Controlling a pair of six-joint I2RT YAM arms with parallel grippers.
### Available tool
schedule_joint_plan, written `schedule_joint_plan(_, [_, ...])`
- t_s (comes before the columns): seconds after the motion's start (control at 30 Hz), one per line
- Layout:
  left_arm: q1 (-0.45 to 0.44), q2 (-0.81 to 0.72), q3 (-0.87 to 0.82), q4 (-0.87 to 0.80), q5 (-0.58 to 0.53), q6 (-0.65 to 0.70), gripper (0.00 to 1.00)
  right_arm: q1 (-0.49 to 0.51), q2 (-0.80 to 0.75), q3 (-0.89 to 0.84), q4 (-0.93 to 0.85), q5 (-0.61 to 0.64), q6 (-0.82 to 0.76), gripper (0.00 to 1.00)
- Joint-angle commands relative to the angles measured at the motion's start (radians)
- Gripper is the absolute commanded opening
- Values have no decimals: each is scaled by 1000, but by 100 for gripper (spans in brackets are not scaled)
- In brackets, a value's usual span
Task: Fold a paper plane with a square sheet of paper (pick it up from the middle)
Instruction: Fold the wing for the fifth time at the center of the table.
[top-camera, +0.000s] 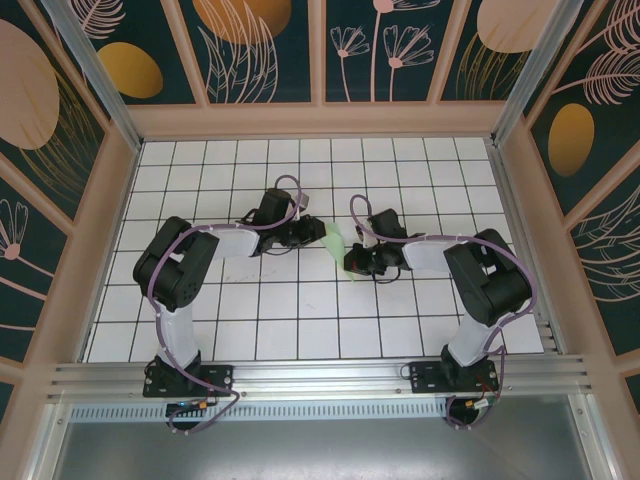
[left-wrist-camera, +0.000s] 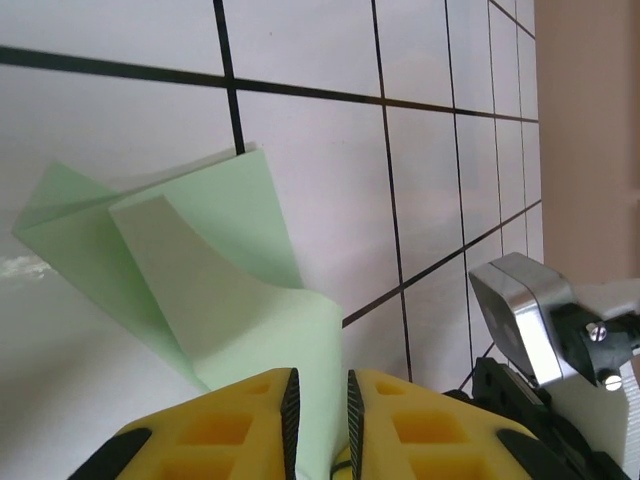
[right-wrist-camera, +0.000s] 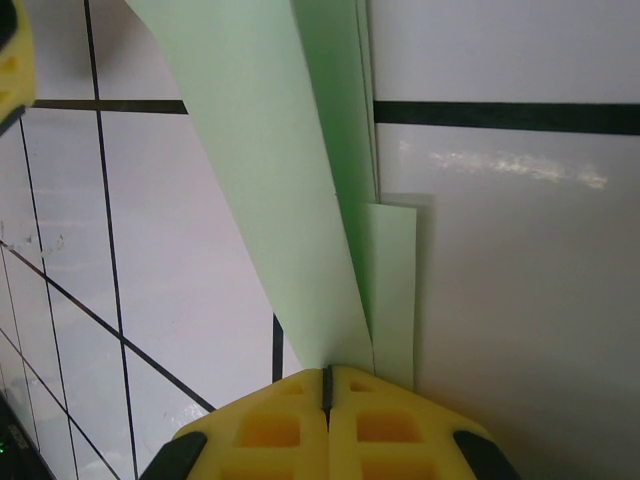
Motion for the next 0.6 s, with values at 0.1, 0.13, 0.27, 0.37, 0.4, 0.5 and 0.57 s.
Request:
schedule_joint_plan(0.1, [-52, 18, 12, 39, 9, 19, 24, 4, 56, 7, -28, 63, 16, 4])
schedule_joint_plan(0.13, [-59, 24, 15, 37, 9, 22, 24, 4, 57, 7, -29, 62, 16, 4])
schedule_joint_plan(0.27, [-80, 67, 41, 8, 25, 32, 23, 4, 64, 13, -37, 65, 17, 3])
schedule_joint_plan(0.37, [-86, 95, 57, -16, 33, 44, 23, 5, 67, 16, -42, 67, 15, 3])
schedule_joint_plan(0.4, [-87, 103, 64, -28, 31, 47, 23, 4, 69, 16, -44, 67, 14, 3])
schedule_joint_plan(0.5, [-86, 126, 90, -71, 3, 56, 23, 4, 76, 14, -56, 69, 9, 3])
schedule_joint_plan(0.57, [-86, 140, 109, -103, -24, 60, 22, 6, 79, 9, -69, 75, 0, 3])
